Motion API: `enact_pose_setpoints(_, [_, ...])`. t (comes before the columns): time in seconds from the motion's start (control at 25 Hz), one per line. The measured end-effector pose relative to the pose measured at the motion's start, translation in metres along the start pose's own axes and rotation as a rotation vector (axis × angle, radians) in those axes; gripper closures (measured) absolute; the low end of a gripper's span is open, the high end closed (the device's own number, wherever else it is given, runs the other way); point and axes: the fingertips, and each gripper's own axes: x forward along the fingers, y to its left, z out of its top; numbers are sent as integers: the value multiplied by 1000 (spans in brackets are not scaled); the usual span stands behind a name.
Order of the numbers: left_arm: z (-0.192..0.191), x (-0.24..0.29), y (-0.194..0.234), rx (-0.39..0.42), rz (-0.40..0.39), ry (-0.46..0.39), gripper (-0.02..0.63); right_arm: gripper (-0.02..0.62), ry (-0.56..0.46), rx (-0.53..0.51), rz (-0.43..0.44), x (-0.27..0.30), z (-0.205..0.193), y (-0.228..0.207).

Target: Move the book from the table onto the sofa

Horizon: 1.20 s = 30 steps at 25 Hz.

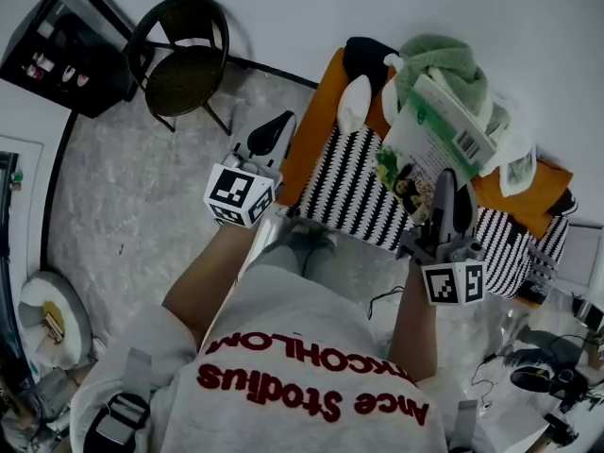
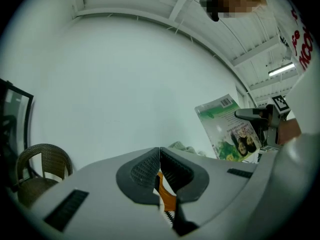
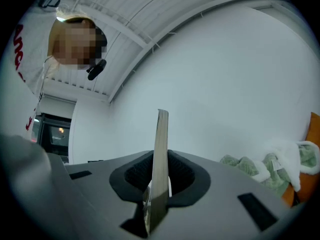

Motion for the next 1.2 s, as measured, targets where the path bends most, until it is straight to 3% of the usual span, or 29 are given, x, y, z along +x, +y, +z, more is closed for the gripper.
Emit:
enact_pose_setpoints(0.28, [-34,28,-6,-27,35,23,589,511,89,68,23,13,-50,-37])
enact_pose_setpoints(0.56, [-80,57,4,-44,54,37,589,511,197,154,3,25,-136,-81])
enact_pose_setpoints(0.8, [-136,65,12,-94,102,38,589,511,327,200,-18,28,-246,-124])
enact_pose_setpoints(1.2, [-215,60,20,-126,127,106,589,511,530,362,-114,27,-435,-173])
